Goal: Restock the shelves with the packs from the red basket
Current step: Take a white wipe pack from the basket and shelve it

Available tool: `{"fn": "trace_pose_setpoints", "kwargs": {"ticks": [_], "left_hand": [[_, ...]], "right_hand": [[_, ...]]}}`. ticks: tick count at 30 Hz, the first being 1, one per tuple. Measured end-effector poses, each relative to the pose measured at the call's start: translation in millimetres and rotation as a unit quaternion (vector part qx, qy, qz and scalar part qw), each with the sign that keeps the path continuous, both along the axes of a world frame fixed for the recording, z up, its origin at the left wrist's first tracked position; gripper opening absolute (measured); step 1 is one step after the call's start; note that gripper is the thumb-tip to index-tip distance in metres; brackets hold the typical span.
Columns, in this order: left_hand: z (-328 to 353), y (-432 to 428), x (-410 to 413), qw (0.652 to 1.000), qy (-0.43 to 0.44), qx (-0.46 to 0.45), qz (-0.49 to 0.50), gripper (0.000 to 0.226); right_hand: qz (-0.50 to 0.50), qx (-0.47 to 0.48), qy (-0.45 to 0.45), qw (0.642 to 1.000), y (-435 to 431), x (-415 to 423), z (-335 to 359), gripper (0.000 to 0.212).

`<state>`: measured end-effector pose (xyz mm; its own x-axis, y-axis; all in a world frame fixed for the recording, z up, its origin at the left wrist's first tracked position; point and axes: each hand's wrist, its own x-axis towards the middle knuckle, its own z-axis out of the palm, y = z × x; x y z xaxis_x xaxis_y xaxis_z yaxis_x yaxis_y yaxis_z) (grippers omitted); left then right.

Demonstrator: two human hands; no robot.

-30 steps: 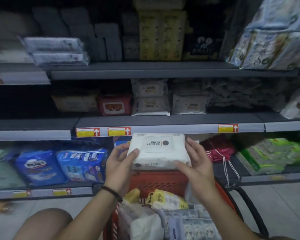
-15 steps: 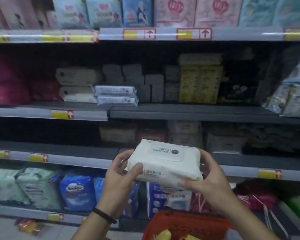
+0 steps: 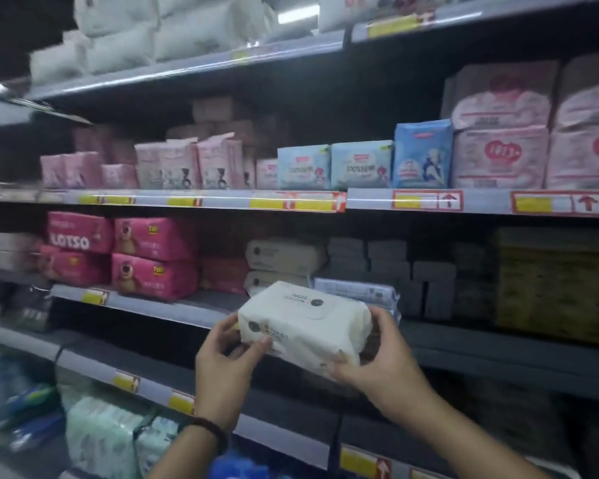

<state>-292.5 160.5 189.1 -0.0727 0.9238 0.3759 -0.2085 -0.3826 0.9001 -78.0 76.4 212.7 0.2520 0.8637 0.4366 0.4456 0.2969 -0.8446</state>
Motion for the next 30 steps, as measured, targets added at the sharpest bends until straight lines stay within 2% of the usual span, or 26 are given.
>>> {"fn": "trace_pose_setpoints", "kwargs": {"ticks": [6,8,9,11,12,16,20,23,25,27,29,30], "left_hand": [[33.7,90.4,-19.3,0.995,0.065,0.04,0.062,0.051],[37.4,116.7,-20.2,0.989,0.123,0.033,0.072,0.06],[35.7,127.0,-16.7,0.98,0.181,0.023,0.075,0.068],[29.6,136.1,-6.2,0.94,0.33,-0.028,0.085,0.079],[24.7,138.3,-0.4,0.92,0.377,-0.057,0.087,0.081],[8.1,146.5,9.3,0.892,0.432,-0.082,0.107,0.081],[13.7,147.6,2.2,0.88,0.454,-0.111,0.086,0.084],[25.9,131.4,-4.6,0.897,0.41,-0.122,0.115,0.083],[28.8,103.2,2.1,0.918,0.351,-0.097,0.156,0.061],[16.6,63.4,16.7,0.94,0.299,-0.013,0.161,0.038],[-6.9,17.8,35.4,0.961,0.249,0.064,0.102,0.018],[-22.3,-5.5,46.4,0.969,0.232,0.069,0.045,0.017]], "right_hand": [[-0.08,-0.007,-0.043,0.996,92.0,-30.5,28.7,0.079],[-0.097,-0.025,-0.052,0.994,115.9,-38.5,32.6,0.077],[-0.104,-0.039,-0.062,0.992,126.7,-41.3,31.6,0.075],[-0.124,-0.066,-0.102,0.985,143.7,-46.8,24.2,0.072],[-0.135,-0.075,-0.123,0.98,150.2,-48.6,17.9,0.073],[-0.145,-0.067,-0.153,0.975,162.0,-50.3,0.1,0.087],[-0.114,-0.102,-0.18,0.972,154.3,-45.6,11.4,0.097],[-0.065,-0.123,-0.195,0.971,126.6,-37.6,27.3,0.092],[-0.043,-0.109,-0.213,0.97,97.1,-26.2,31.2,0.072],[-0.044,-0.096,-0.239,0.965,62.2,-9.8,24.5,0.062],[-0.052,-0.103,-0.255,0.96,23.4,9.4,8.7,0.053],[-0.052,-0.107,-0.257,0.959,3.5,19.7,-2.0,0.046]]}}
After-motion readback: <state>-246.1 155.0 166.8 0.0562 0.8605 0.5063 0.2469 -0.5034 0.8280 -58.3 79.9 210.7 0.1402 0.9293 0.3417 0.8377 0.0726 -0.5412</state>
